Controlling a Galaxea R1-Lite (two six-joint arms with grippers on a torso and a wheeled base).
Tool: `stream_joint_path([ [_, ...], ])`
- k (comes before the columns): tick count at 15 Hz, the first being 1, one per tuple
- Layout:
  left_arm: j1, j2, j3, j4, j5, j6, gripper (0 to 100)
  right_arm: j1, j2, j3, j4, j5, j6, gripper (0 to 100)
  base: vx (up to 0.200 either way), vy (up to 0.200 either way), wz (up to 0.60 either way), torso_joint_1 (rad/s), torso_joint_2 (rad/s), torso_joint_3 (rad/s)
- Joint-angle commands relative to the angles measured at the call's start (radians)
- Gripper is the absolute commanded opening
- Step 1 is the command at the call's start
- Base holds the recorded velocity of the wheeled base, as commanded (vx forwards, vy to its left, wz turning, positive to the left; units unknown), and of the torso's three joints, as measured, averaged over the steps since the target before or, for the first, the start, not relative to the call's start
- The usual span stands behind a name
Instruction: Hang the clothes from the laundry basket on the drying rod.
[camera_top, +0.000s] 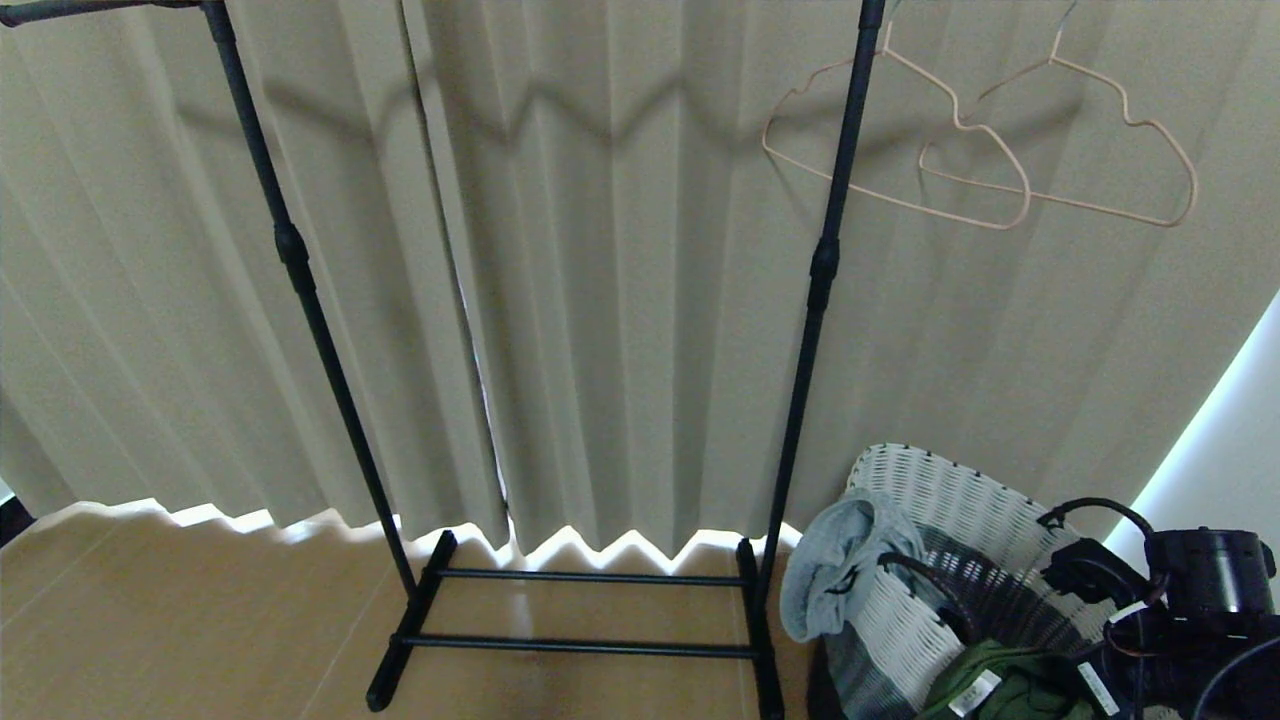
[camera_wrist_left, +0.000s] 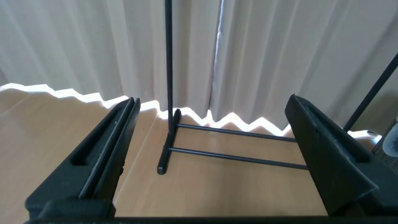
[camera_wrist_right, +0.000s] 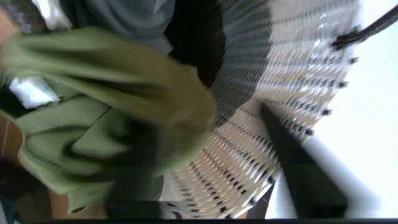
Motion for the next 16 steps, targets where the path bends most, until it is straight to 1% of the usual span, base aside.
stream_joint_path([
  [1, 0.0, 0.0, 0.0, 0.0, 0.0, 0.0, 100, -0.002, 0.017, 0.002, -0.001, 0.002, 0.0, 0, 0.0, 0.0, 0.0, 0.0, 0.0, 0.0],
  [2, 0.0, 0.0, 0.0, 0.0, 0.0, 0.0, 100, -0.002, -0.005, 0.005, -0.001, 0.005, 0.0, 0, 0.0, 0.0, 0.0, 0.0, 0.0, 0.0],
  [5, 0.0, 0.0, 0.0, 0.0, 0.0, 0.0, 100, 0.0, -0.155, 0.041, 0.005, 0.03, 0.0, 0, 0.0, 0.0, 0.0, 0.0, 0.0, 0.0],
  [6, 0.0, 0.0, 0.0, 0.0, 0.0, 0.001, 100, 0.005, -0.272, 0.047, 0.017, 0.05, 0.0, 0, 0.0, 0.0, 0.0, 0.0, 0.0, 0.0],
  [7, 0.0, 0.0, 0.0, 0.0, 0.0, 0.001, 100, 0.008, -0.341, 0.045, 0.037, 0.051, 0.0, 0, 0.0, 0.0, 0.0, 0.0, 0.0, 0.0],
  [9, 0.0, 0.0, 0.0, 0.0, 0.0, 0.001, 100, 0.011, -0.532, 0.01, 0.144, 0.056, 0.001, 0, 0.0, 0.0, 0.0, 0.0, 0.0, 0.0],
  [10, 0.0, 0.0, 0.0, 0.0, 0.0, 0.001, 100, 0.011, -0.634, -0.018, 0.212, 0.083, 0.004, 0, 0.0, 0.0, 0.0, 0.0, 0.0, 0.0],
  [11, 0.0, 0.0, 0.0, 0.0, 0.0, 0.001, 100, 0.011, -0.724, -0.048, 0.273, 0.131, 0.009, 0, 0.0, 0.0, 0.0, 0.0, 0.0, 0.0],
  [12, 0.0, 0.0, 0.0, 0.0, 0.0, 0.001, 100, 0.011, -0.775, -0.067, 0.31, 0.162, 0.018, 0, 0.0, 0.0, 0.0, 0.0, 0.0, 0.0],
  [13, 0.0, 0.0, 0.0, 0.0, 0.0, 0.001, 100, 0.011, -0.875, -0.107, 0.384, 0.221, 0.044, 0, 0.0, 0.0, 0.0, 0.0, 0.0, 0.0],
  [14, 0.0, 0.0, 0.0, 0.0, 0.0, 0.001, 100, 0.017, -0.967, -0.147, 0.439, 0.289, 0.09, 0, 0.0, 0.0, 0.0, 0.0, 0.0, 0.0],
  [15, 0.0, 0.0, 0.0, 0.0, 0.0, 0.001, 100, 0.031, -1.006, -0.16, 0.451, 0.309, 0.112, 0, 0.0, 0.0, 0.0, 0.0, 0.0, 0.0],
  [16, 0.0, 0.0, 0.0, 0.0, 0.002, 0.001, 100, 0.055, -1.056, -0.163, 0.459, 0.309, 0.126, 0, 0.0, 0.0, 0.0, 0.0, 0.0, 0.0],
])
